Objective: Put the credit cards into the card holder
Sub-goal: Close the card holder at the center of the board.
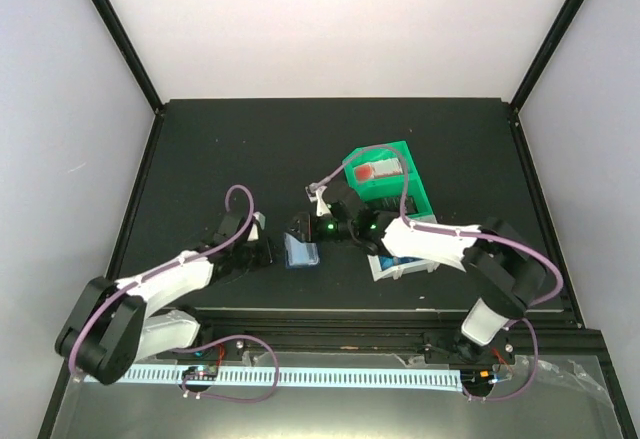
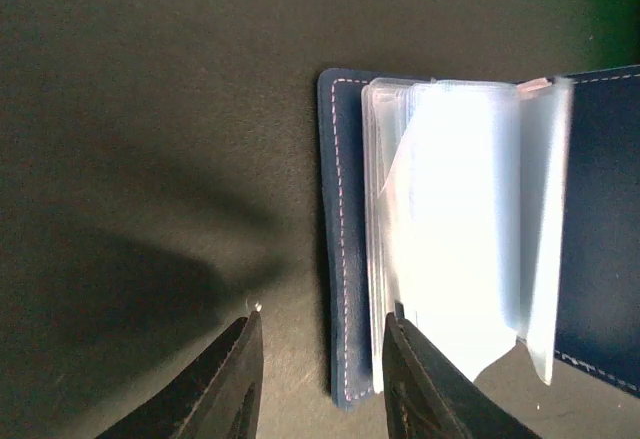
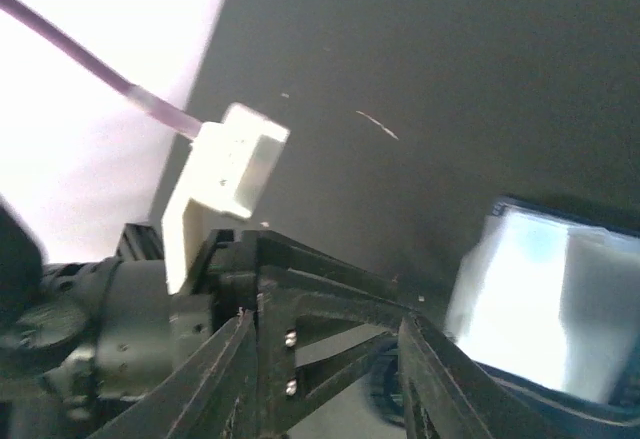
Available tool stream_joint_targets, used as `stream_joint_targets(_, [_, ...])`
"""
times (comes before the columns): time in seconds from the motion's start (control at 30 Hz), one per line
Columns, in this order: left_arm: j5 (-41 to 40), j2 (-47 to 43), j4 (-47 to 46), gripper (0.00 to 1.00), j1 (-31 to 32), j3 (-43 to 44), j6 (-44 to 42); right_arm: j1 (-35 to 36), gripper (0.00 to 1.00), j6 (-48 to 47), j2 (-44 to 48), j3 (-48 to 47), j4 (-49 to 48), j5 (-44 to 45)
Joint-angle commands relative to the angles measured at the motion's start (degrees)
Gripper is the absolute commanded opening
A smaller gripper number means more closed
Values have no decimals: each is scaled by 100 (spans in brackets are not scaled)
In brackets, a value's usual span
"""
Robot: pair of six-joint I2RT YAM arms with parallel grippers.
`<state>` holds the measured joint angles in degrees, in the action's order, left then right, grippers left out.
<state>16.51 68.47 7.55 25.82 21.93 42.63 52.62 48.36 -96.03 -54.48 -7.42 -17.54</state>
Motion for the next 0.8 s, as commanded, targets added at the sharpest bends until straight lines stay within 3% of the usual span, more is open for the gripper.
stream_joint_targets(0.0, [-495, -603, 917, 36, -36, 41, 10, -17, 43, -538, 800, 131, 194, 104])
stream_joint_targets(0.2, [-622, -954, 1413, 37, -34, 109, -140, -25, 42, -658, 1346, 380, 1364, 1811])
stream_joint_targets(0.33, [-475, -793, 1331, 34, -33, 142, -170, -15, 25, -311, 1259, 386, 2323, 2810])
stream_joint_targets(0.4, [-426, -660, 1257, 33, -38, 177, -213, -8, 19, -178, 1245, 425, 2616, 3030])
stream_joint_targets(0.6, [-282, -233, 1046, 32, -25, 253, -264, 11, 15, 120, 965, 417, 3290, 3572])
stream_joint_targets(0.77, [-241, -36, 984, 31, -25, 319, -313, 11, 14, -83, 418, 141, 3295, 3257])
